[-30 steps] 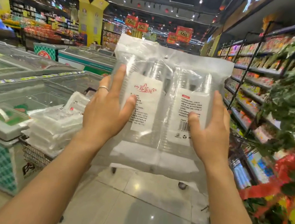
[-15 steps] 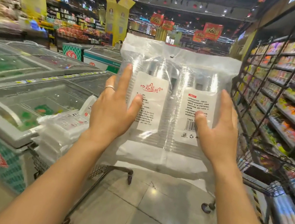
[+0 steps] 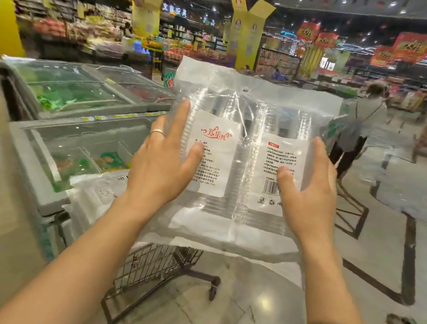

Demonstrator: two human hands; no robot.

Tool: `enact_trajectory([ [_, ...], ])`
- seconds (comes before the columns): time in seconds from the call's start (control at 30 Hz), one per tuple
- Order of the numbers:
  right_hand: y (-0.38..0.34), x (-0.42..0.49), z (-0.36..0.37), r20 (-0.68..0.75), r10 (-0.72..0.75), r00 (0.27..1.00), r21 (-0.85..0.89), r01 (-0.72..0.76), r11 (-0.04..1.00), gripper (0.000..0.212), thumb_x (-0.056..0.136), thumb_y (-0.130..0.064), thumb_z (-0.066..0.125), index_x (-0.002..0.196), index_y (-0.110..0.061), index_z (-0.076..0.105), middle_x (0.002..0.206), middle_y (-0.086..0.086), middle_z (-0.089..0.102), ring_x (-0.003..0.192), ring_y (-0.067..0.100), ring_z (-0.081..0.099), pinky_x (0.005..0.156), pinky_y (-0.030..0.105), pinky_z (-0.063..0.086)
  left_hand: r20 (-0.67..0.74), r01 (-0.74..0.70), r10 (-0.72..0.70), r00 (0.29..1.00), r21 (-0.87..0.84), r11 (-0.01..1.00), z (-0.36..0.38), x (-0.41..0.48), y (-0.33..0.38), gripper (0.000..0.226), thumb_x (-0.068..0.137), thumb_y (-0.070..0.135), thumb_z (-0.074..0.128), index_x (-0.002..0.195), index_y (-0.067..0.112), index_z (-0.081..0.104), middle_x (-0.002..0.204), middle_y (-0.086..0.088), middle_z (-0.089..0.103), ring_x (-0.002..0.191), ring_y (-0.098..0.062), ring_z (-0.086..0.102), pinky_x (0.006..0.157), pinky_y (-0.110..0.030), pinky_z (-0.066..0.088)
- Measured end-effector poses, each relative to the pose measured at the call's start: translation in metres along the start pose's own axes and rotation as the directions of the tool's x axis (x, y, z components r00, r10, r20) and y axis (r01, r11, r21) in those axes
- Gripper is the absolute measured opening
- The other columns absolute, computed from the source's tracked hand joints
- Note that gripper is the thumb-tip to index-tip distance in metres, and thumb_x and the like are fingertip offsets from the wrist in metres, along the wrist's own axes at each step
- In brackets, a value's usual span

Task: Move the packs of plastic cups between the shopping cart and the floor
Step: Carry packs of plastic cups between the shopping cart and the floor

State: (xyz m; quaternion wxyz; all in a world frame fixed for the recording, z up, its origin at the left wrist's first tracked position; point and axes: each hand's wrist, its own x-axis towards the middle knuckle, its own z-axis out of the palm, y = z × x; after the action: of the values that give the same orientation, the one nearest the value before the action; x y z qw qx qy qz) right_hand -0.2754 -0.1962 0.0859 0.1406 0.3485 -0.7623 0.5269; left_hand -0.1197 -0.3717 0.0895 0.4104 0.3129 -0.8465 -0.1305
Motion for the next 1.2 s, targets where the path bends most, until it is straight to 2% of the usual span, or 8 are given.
enact_trajectory([
  [0.1, 0.023, 0.043, 0.020, 0.073, -0.034, 0.997, 0.025, 0.032, 0.999, 0.071, 0.095, -0.041, 0.056, 0.153, -0.039, 0.017, 0.155, -0.012, 0.023, 0.120, -0.011, 0.022, 0.100, 0.023, 0.022, -0.028, 0.063, -0.062, 0.998, 0.034, 0.997, 0.026, 0.022, -0.003, 0.070, 0.095, 0.054, 0.038, 0.153, 0.045, -0.001, 0.158, -0.016, 0.023, 0.134, -0.039, 0.040, 0.096, -0.051, 0.043],
  [0.23, 0.049, 0.083, 0.057, 0.170, -0.046, 0.984, 0.048, 0.038, 0.998, 0.071, 0.094, -0.044, 0.055, 0.153, -0.042, 0.014, 0.161, -0.009, 0.017, 0.145, 0.008, 0.016, 0.108, 0.028, 0.018, -0.065, 0.118, -0.113, 0.991, 0.080, 0.990, 0.051, 0.045, -0.018, 0.069, 0.097, 0.053, 0.040, 0.154, 0.043, 0.001, 0.160, -0.010, 0.020, 0.138, -0.035, 0.037, 0.096, -0.050, 0.042],
  [0.37, 0.063, 0.111, 0.101, 0.234, -0.074, 0.969, 0.087, 0.055, 0.995, 0.071, 0.095, -0.041, 0.056, 0.153, -0.038, 0.016, 0.159, -0.011, 0.020, 0.133, -0.003, 0.021, 0.103, 0.025, 0.019, -0.090, 0.167, -0.156, 0.984, 0.121, 0.979, 0.072, 0.066, -0.045, 0.070, 0.097, 0.052, 0.040, 0.154, 0.042, 0.002, 0.160, -0.011, 0.021, 0.138, -0.035, 0.037, 0.095, -0.048, 0.043],
  [0.6, 0.077, 0.161, 0.203, 0.323, -0.087, 0.942, 0.131, 0.047, 0.990, 0.067, 0.091, -0.043, 0.060, 0.146, -0.033, 0.022, 0.152, -0.002, 0.033, 0.135, 0.019, 0.034, 0.106, 0.041, 0.034, -0.128, 0.268, -0.249, 0.960, 0.161, 0.950, 0.106, 0.109, -0.117, 0.069, 0.097, 0.052, 0.039, 0.154, 0.041, 0.001, 0.158, -0.013, 0.024, 0.135, -0.036, 0.039, 0.094, -0.050, 0.047],
  [0.77, 0.076, 0.198, 0.285, 0.412, -0.151, 0.899, 0.139, 0.102, 0.985, 0.069, 0.092, -0.043, 0.059, 0.149, -0.028, 0.023, 0.154, -0.002, 0.030, 0.138, 0.017, 0.031, 0.102, 0.031, 0.028, -0.169, 0.356, -0.328, 0.930, 0.186, 0.916, 0.121, 0.144, -0.173, 0.070, 0.098, 0.049, 0.040, 0.154, 0.041, -0.001, 0.158, -0.011, 0.025, 0.134, -0.035, 0.042, 0.091, -0.049, 0.048],
  [0.87, 0.076, 0.214, 0.332, 0.473, -0.183, 0.862, 0.159, 0.121, 0.980, 0.068, 0.093, -0.041, 0.059, 0.150, -0.027, 0.025, 0.154, -0.002, 0.030, 0.139, 0.015, 0.029, 0.104, 0.027, 0.022, -0.173, 0.450, -0.421, 0.891, 0.201, 0.870, 0.129, 0.160, -0.207, 0.071, 0.097, 0.051, 0.039, 0.152, 0.045, -0.006, 0.157, -0.011, 0.026, 0.129, -0.036, 0.046, 0.086, -0.048, 0.049],
  [1.0, 0.084, 0.219, 0.392, 0.579, -0.199, 0.791, 0.188, 0.108, 0.976, 0.071, 0.093, -0.034, 0.060, 0.153, -0.024, 0.023, 0.158, -0.004, 0.024, 0.143, 0.012, 0.023, 0.108, 0.024, 0.017, -0.190, 0.546, -0.514, 0.837, 0.218, 0.809, 0.140, 0.166, -0.250, 0.069, 0.096, 0.055, 0.036, 0.153, 0.045, -0.003, 0.159, -0.011, 0.023, 0.134, -0.037, 0.040, 0.097, -0.050, 0.042],
  [1.2, 0.106, 0.222, 0.481, 0.748, -0.256, 0.612, 0.210, 0.148, 0.967, 0.074, 0.097, -0.031, 0.055, 0.156, -0.023, 0.012, 0.162, -0.006, 0.014, 0.149, 0.010, 0.009, 0.113, 0.027, 0.012, -0.192, 0.679, -0.653, 0.733, 0.275, 0.681, 0.160, 0.166, -0.304, 0.072, 0.097, 0.049, 0.043, 0.155, 0.039, 0.001, 0.162, -0.004, 0.019, 0.143, -0.030, 0.029, 0.105, -0.047, 0.035],
])
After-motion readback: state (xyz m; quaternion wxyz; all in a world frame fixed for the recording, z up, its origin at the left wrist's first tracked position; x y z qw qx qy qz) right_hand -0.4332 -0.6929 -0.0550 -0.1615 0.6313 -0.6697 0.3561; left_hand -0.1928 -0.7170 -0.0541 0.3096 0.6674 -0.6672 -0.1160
